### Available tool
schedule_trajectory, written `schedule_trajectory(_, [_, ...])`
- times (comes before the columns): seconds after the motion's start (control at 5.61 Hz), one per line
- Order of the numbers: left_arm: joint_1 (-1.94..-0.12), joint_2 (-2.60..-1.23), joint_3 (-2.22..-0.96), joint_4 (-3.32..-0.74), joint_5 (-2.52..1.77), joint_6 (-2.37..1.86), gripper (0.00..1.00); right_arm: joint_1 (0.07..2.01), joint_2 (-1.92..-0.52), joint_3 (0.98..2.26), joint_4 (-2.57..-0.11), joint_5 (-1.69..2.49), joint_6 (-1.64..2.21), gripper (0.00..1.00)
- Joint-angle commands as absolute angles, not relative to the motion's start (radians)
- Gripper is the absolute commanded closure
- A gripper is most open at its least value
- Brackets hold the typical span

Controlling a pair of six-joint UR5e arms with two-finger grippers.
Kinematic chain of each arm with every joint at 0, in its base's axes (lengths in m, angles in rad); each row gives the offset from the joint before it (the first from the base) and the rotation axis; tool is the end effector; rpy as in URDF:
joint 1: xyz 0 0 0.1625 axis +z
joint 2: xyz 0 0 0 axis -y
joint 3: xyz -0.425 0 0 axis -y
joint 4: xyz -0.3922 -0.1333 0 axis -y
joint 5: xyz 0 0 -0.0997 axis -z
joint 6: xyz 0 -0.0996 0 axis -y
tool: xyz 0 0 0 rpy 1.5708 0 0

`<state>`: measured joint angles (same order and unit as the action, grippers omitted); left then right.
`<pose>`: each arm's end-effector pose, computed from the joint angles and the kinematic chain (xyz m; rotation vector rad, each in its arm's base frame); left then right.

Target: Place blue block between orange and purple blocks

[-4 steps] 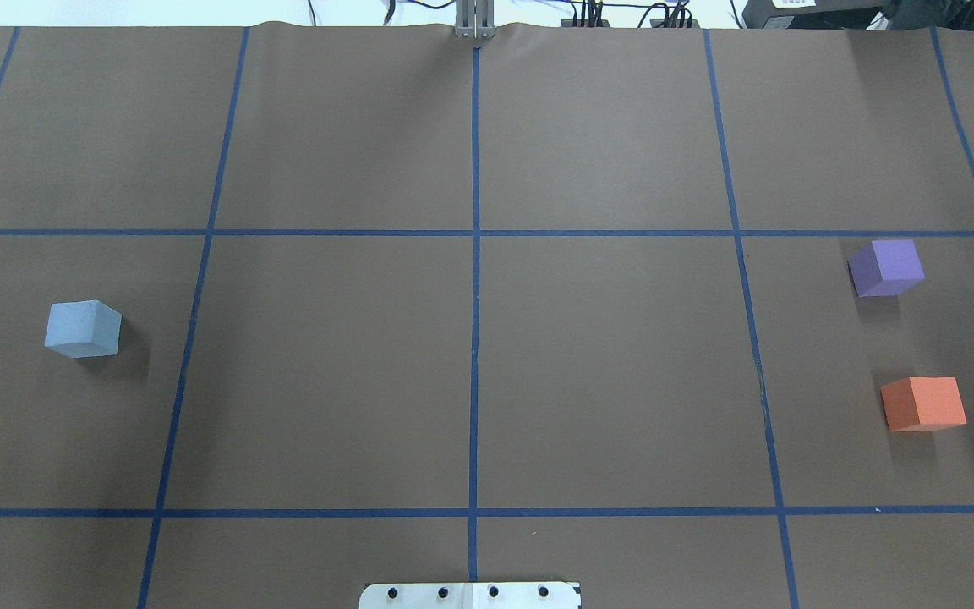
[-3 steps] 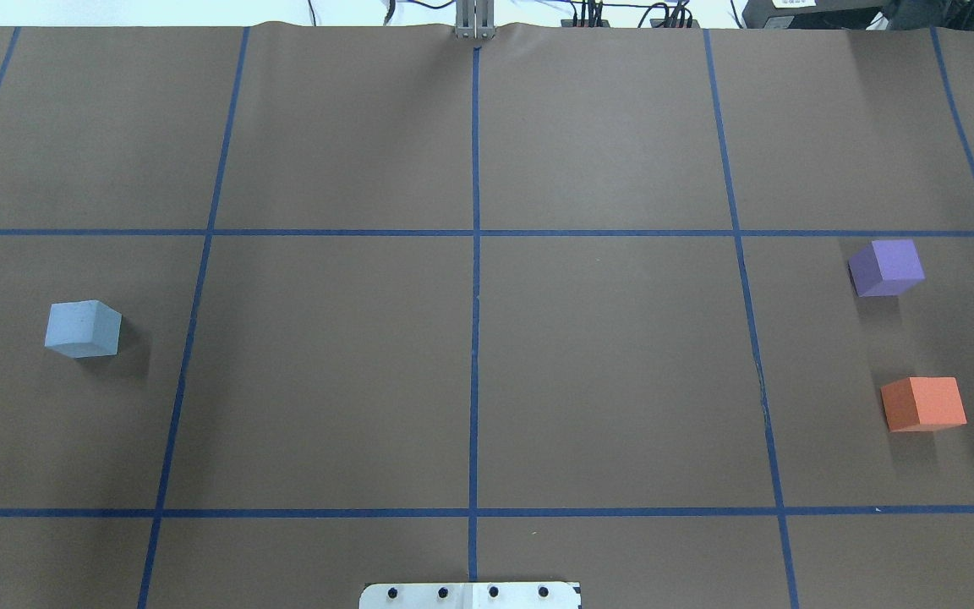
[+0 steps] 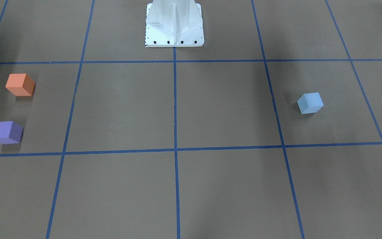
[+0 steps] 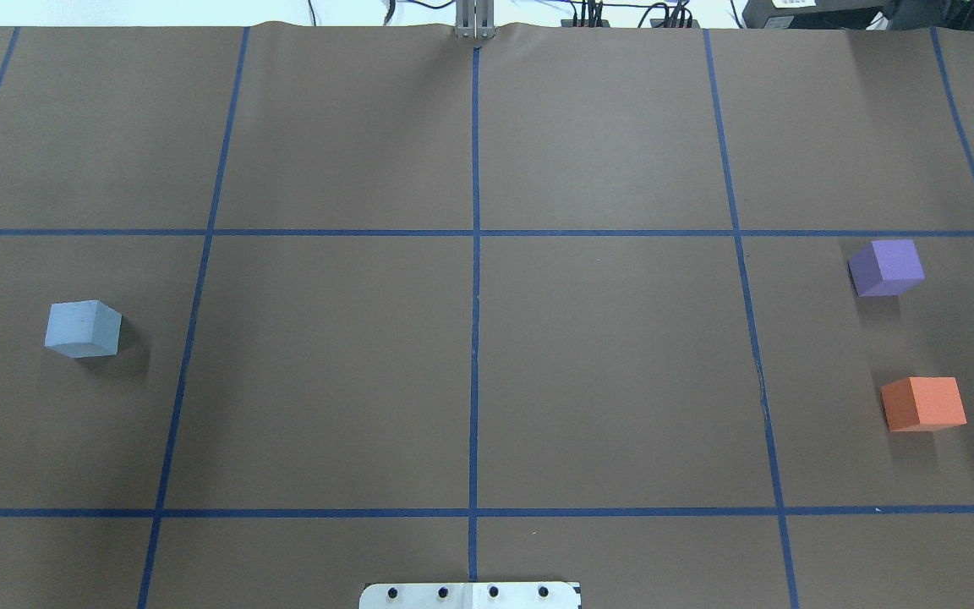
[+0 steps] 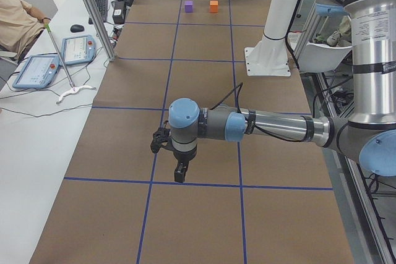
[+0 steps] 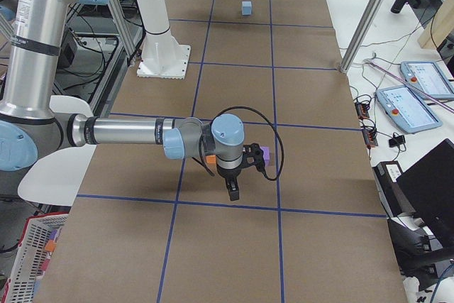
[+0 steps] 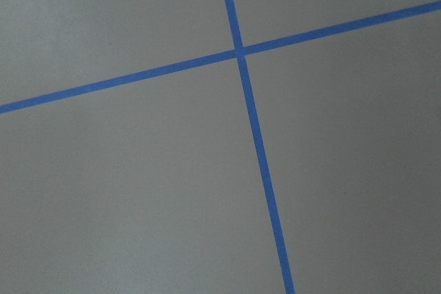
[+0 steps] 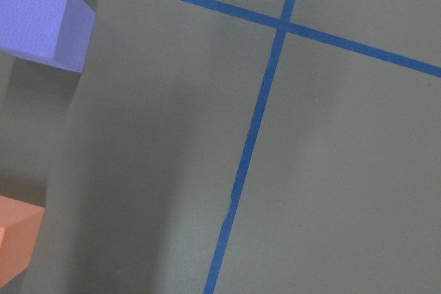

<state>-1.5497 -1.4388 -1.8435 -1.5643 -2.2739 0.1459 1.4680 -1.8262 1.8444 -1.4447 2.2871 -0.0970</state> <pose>-0.0596 -0.4427 0.5908 0.1725 0.6939 0.2070 0.0271 -0.3991 0.6266 0.1363 -0.7172 -0.2425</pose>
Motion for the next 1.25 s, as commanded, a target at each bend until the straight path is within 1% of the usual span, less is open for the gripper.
schedule_trajectory(0.0, [-1.549, -1.518, -1.835, -1.73, -2.281, 0.147, 0.0, 1.468, -1.825, 1.848, -1.445, 2.286, -0.098, 0.0])
schedule_trajectory(0.18, [-1.546, -1.525, -1.818, -1.802, -2.346, 0.14, 0.0, 1.468, -1.827, 1.848, -1.445, 2.281, -0.098, 0.0])
schedule_trajectory(0.36, [-1.539, -1.529, -1.83, -1.839, -2.447, 0.042, 0.0, 1.468, -1.827, 1.848, -1.445, 2.281, -0.098, 0.0])
schedule_trajectory(0.53, [-1.431, -1.535, -1.818, -1.874, -2.535, -0.171, 0.0, 1.468, -1.827, 1.847, -1.443, 2.281, -0.098, 0.0])
schedule_trajectory(0.71, [-1.316, -1.552, -1.816, -1.934, -2.52, -0.375, 0.0, 1.468, -1.827, 1.847, -1.443, 2.281, -0.098, 0.0])
schedule_trajectory(0.89, [-1.195, -1.554, -1.816, -2.009, -2.416, -0.579, 0.0, 1.468, -1.828, 1.848, -1.443, 2.281, -0.098, 0.0])
schedule_trajectory(1.07, [-1.078, -1.552, -1.813, -2.028, -2.234, -0.668, 0.0, 1.468, -1.827, 1.847, -1.443, 2.281, -0.098, 0.0])
